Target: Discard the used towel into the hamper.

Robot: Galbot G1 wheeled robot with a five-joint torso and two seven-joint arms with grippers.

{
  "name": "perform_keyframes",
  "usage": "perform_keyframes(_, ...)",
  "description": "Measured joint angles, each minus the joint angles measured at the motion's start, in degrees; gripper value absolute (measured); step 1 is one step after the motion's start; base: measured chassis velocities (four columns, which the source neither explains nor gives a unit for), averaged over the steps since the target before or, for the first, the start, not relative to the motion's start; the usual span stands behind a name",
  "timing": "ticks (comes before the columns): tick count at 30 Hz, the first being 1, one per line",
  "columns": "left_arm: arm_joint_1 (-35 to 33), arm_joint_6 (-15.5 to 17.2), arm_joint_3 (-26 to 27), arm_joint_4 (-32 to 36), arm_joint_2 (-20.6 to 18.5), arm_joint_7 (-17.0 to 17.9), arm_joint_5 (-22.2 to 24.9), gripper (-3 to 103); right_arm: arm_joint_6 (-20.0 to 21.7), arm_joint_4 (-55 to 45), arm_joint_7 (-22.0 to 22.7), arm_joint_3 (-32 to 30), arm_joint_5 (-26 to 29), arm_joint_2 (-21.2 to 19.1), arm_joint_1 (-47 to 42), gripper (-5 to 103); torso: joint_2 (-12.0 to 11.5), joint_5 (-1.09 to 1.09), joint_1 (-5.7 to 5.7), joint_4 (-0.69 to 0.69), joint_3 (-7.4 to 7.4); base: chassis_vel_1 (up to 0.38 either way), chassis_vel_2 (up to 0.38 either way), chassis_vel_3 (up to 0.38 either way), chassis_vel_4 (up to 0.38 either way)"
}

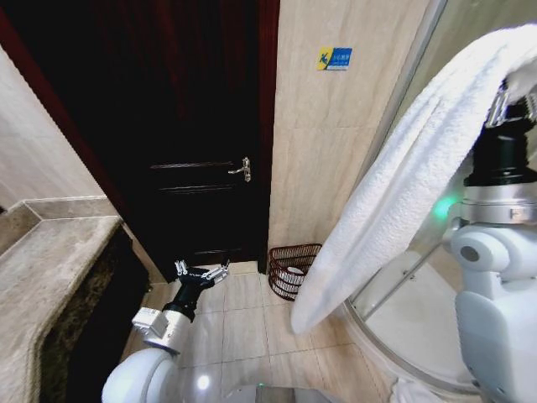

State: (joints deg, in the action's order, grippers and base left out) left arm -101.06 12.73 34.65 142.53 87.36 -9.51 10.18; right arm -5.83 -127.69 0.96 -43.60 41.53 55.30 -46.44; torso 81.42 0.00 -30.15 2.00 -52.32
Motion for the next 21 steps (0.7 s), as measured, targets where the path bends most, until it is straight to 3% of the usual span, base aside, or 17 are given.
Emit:
perform_keyframes(13, 0.0, 0.0, 0.0, 0.0, 0.0, 0.0, 0.0, 100, -2.0, 5.2, -2.0, 5.0, 1.6, -0.3, 9.7, 9, 0.0, -0.03, -0.08, 0.03, -0.02, -0.163, 0.171, 0.170, -0.171)
perform_keyframes(21, 0.0, 0.0, 0.0, 0.0, 0.0, 0.0, 0.0, 100, -1.4, 9.6, -2.5, 6.6, 1.4, -0.4, 17.9, 9, -0.1, 0.02, -0.04, 0.01, -0.02, -0.083, 0.076, 0.055, -0.036)
